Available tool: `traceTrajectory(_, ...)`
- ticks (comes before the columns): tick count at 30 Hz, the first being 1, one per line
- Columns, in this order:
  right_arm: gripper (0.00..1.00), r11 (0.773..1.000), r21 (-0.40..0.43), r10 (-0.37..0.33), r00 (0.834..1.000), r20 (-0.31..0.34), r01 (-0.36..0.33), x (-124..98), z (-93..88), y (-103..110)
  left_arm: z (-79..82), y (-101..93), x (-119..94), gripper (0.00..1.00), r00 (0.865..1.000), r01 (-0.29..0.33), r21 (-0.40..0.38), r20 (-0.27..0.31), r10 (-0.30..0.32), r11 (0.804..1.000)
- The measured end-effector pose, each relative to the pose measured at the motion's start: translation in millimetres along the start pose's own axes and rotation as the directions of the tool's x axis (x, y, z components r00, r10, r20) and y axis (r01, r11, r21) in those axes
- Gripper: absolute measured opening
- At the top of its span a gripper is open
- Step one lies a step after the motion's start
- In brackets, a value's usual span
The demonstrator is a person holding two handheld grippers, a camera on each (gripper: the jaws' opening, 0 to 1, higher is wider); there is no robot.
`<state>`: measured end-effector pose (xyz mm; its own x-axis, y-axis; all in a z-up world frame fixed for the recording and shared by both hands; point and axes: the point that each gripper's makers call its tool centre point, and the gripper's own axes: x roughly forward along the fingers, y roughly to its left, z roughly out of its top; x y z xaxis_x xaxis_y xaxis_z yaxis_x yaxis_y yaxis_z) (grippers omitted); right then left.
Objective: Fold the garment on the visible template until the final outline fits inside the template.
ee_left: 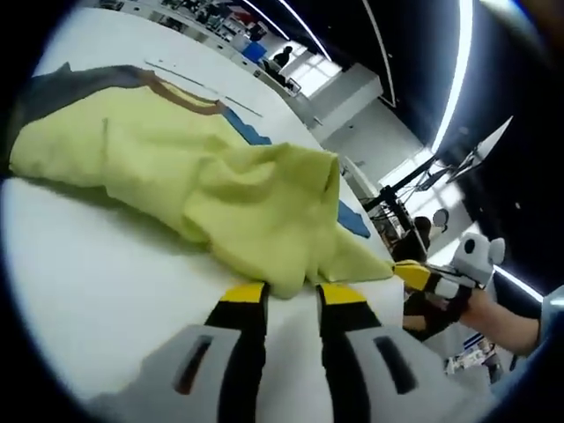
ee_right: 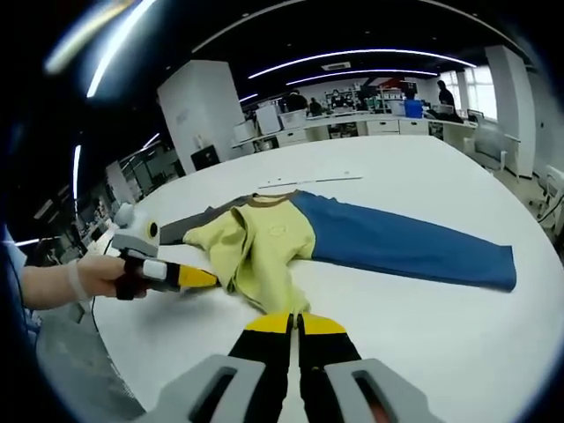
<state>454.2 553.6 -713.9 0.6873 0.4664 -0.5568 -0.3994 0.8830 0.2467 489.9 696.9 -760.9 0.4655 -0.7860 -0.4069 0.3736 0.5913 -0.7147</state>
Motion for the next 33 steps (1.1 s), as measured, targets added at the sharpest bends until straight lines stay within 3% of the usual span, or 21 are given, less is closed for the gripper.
traceTrajectory(12, 0.00, 1.000, 0.007, -0.002, 1.000, -0.007, 0.002, 0, -3.6, 0, 1.6, 10.1, 7, 0.01, 1.000, -0.002, -0.065, 0.019, 0.003, 0.998)
traceTrajectory(19, 0.00, 1.000, 0.008, -0.002, 1.000, -0.011, 0.002, 1, -5.2, 0, 0.0, 8.7, 6, 0.00, 1.000, 0.003, -0.067, 0.022, -0.002, 0.998)
traceTrajectory(27, 0.00, 1.000, 0.006, 0.000, 1.000, -0.011, 0.000, 0, -5.2, 1, 0.0, 9.5, -14, 0.00, 1.000, 0.017, -0.061, 0.027, -0.016, 0.998)
traceTrajectory(33, 0.00, 1.000, -0.002, 0.004, 1.000, -0.011, -0.004, -1, -4.7, 2, 4.1, 14.5, -43, 0.00, 0.999, 0.013, -0.047, 0.042, -0.011, 0.999)
